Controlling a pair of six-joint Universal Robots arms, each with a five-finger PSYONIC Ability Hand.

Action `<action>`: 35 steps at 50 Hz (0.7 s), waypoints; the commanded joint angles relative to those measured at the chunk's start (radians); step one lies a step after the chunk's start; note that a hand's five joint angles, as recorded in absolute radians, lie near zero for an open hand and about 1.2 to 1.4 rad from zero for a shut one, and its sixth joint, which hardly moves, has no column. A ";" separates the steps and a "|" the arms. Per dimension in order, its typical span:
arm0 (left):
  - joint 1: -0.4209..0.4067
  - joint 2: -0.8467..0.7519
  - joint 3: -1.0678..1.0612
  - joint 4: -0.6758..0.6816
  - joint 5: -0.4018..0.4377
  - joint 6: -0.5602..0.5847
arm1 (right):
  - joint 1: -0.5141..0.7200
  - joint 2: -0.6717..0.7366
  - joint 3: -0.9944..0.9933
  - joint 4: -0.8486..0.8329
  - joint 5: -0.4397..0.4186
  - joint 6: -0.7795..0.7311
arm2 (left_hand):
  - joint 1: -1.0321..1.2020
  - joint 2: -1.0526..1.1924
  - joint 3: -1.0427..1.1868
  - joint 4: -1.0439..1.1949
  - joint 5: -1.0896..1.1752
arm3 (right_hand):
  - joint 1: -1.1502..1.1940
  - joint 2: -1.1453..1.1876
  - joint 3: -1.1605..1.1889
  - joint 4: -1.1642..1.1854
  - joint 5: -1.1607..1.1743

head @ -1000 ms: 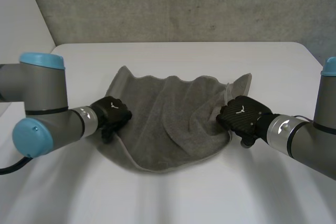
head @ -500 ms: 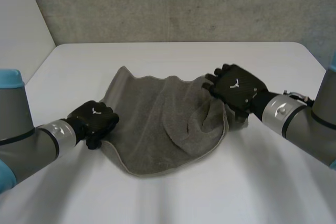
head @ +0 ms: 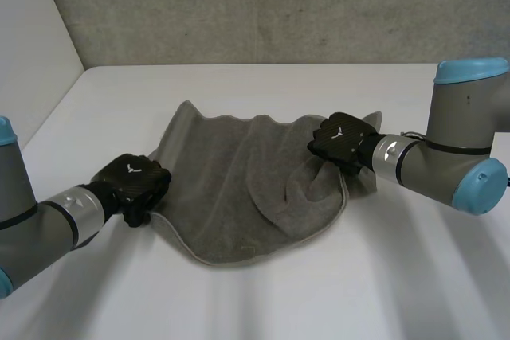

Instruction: Fold the towel.

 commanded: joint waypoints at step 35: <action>0.141 0.393 -0.001 0.026 0.008 -0.526 | -0.235 -0.469 -0.031 0.458 0.025 0.266 | -0.125 -0.108 -0.083 -0.108 0.148 | 0.184 0.170 0.196 0.199 0.190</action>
